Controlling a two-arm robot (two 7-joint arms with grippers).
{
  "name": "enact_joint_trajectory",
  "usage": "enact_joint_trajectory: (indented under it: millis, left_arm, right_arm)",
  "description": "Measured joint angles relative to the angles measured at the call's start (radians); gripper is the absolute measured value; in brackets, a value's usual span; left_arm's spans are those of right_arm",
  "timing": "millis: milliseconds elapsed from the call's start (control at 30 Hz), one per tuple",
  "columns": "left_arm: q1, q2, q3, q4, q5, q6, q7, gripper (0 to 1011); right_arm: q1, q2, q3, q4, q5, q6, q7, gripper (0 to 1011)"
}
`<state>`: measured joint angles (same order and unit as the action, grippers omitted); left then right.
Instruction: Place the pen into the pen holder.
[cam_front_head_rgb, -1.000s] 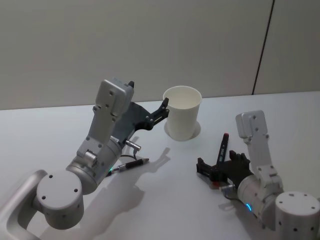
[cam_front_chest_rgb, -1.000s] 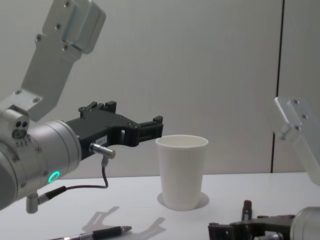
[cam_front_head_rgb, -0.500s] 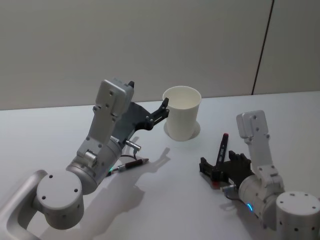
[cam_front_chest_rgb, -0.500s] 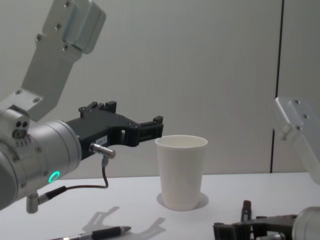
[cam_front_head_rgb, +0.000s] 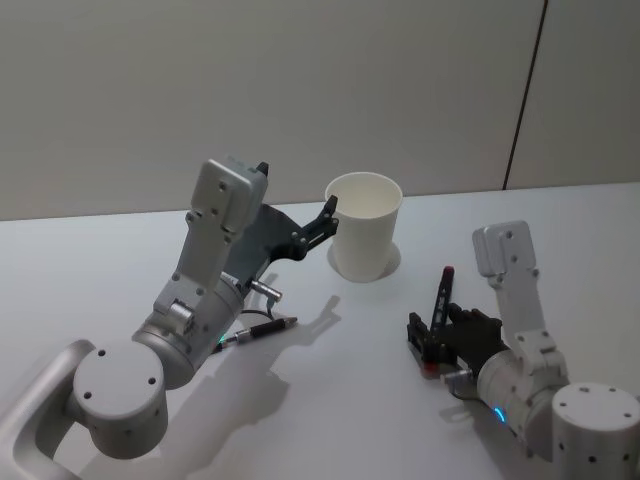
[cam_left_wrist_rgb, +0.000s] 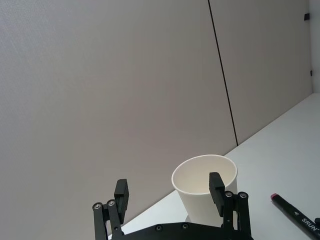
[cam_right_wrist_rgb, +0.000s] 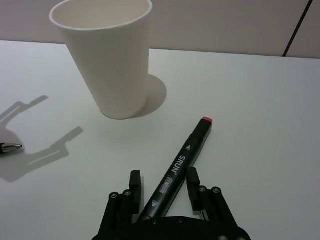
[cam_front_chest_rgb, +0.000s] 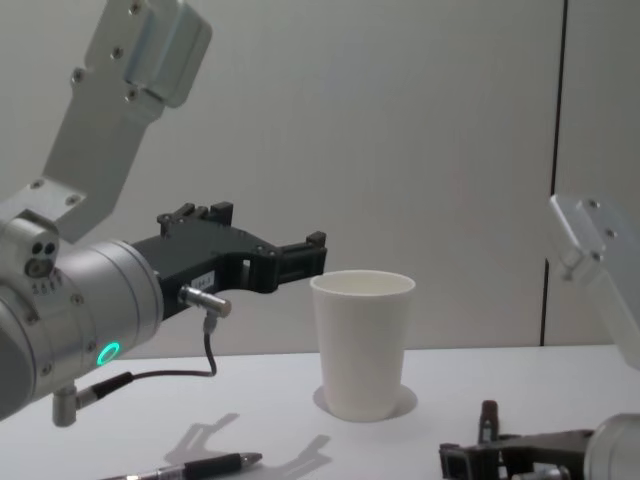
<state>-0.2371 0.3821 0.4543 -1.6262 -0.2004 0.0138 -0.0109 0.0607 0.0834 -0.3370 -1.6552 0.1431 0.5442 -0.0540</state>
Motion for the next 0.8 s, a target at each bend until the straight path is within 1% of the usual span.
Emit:
enact_joint_trajectory:
  millis: [367, 400, 800]
  left_arm:
    - [0.000, 0.000, 0.000, 0.000, 0.000, 0.000, 0.000, 1001]
    - [0.000, 0.000, 0.000, 0.000, 0.000, 0.000, 0.000, 1001]
    - [0.000, 0.000, 0.000, 0.000, 0.000, 0.000, 0.000, 1001]
  right_arm:
    - [0.000, 0.000, -0.001, 0.000, 0.000, 0.001, 0.000, 485]
    - [0.000, 0.000, -0.001, 0.000, 0.000, 0.001, 0.000, 462]
    - [0.000, 0.000, -0.001, 0.000, 0.000, 0.002, 0.000, 365]
